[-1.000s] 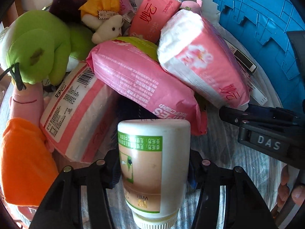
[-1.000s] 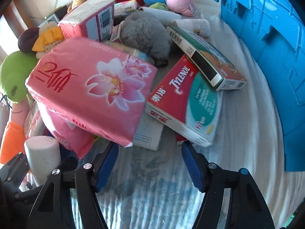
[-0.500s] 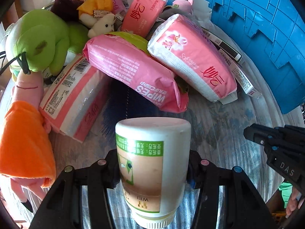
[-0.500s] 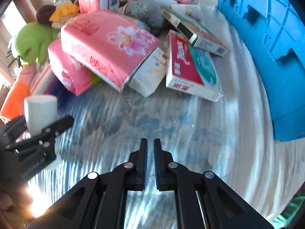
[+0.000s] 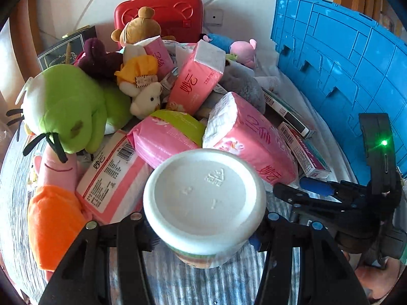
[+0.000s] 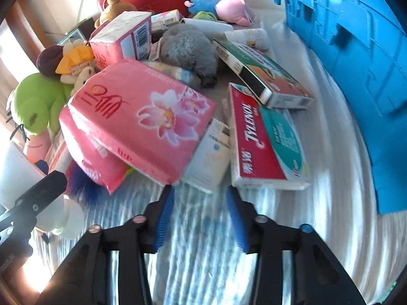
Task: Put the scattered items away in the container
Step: 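Grasp the white plastic bottle with the left tool while the right tool grasps a small white medicine box, then carry the bottle and box into the blue crate and release both, then withdraw both tools from the crate back toward the pile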
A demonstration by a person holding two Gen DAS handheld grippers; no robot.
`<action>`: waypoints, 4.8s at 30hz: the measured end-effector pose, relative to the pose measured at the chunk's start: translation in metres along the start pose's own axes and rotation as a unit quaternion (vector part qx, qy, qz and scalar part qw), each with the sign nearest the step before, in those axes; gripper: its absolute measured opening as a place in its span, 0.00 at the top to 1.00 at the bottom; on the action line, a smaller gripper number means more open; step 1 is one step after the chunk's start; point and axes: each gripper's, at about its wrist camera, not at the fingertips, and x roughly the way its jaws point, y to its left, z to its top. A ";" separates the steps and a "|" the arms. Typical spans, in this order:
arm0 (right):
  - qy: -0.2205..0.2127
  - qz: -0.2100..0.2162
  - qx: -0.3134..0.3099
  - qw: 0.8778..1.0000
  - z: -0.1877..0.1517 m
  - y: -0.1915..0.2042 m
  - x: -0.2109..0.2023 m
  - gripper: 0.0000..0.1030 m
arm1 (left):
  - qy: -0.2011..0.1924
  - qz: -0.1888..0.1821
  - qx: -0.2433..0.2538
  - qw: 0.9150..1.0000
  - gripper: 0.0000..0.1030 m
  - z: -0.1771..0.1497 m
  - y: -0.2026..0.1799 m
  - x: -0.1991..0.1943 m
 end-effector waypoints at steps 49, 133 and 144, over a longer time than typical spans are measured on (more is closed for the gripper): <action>-0.152 -0.059 -0.083 0.983 0.058 0.060 -0.205 0.70 | -0.150 -0.030 0.074 0.985 0.50 0.078 -0.029 -0.147; 0.069 -0.061 -0.158 0.983 0.189 -0.351 -0.299 0.01 | 0.062 -0.029 0.082 0.994 0.35 0.216 -0.398 -0.122; -0.041 0.011 -0.183 0.982 0.144 -0.303 -0.343 0.00 | -0.081 0.057 0.064 0.993 0.29 0.150 -0.338 -0.203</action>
